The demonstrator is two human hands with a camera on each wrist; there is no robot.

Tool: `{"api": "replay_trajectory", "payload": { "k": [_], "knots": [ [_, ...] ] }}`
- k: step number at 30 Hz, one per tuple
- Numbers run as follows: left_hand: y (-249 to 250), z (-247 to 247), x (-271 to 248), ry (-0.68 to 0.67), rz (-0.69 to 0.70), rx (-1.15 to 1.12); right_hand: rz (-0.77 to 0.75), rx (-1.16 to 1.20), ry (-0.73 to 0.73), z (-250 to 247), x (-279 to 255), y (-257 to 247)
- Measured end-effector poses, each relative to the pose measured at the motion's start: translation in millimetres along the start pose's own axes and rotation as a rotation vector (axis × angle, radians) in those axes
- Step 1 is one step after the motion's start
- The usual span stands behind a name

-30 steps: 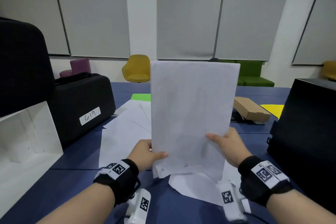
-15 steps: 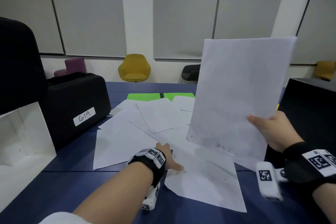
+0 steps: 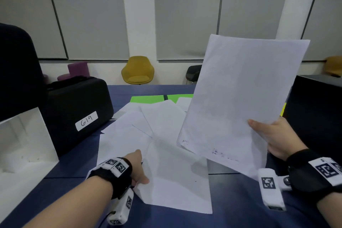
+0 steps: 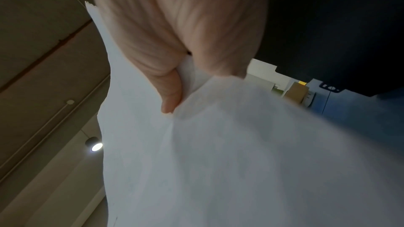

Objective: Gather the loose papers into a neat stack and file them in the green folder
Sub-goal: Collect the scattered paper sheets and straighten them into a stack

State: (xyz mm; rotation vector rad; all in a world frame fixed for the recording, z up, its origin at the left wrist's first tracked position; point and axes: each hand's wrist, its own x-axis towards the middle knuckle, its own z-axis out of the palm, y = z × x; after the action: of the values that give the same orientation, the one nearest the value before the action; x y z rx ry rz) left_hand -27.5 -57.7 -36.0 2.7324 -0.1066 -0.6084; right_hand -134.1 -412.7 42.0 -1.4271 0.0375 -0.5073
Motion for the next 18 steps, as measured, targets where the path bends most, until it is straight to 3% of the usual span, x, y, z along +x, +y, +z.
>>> {"api": "replay_trajectory", "payload": {
  "k": [10, 15, 18],
  "knots": [
    [-42.0, 2.4, 5.3, 0.077, -0.116, -0.372, -0.034, 0.000, -0.035, 4.1, 2.2, 17.7],
    [-25.8, -1.7, 10.1, 0.046, -0.154, -0.273, -0.009, -0.057, -0.030, 8.9, 7.0, 21.1],
    [-10.1, -8.9, 19.0, 0.052, -0.193, -0.103, 0.007, -0.138, -0.035, 8.9, 12.4, 19.2]
  ]
}}
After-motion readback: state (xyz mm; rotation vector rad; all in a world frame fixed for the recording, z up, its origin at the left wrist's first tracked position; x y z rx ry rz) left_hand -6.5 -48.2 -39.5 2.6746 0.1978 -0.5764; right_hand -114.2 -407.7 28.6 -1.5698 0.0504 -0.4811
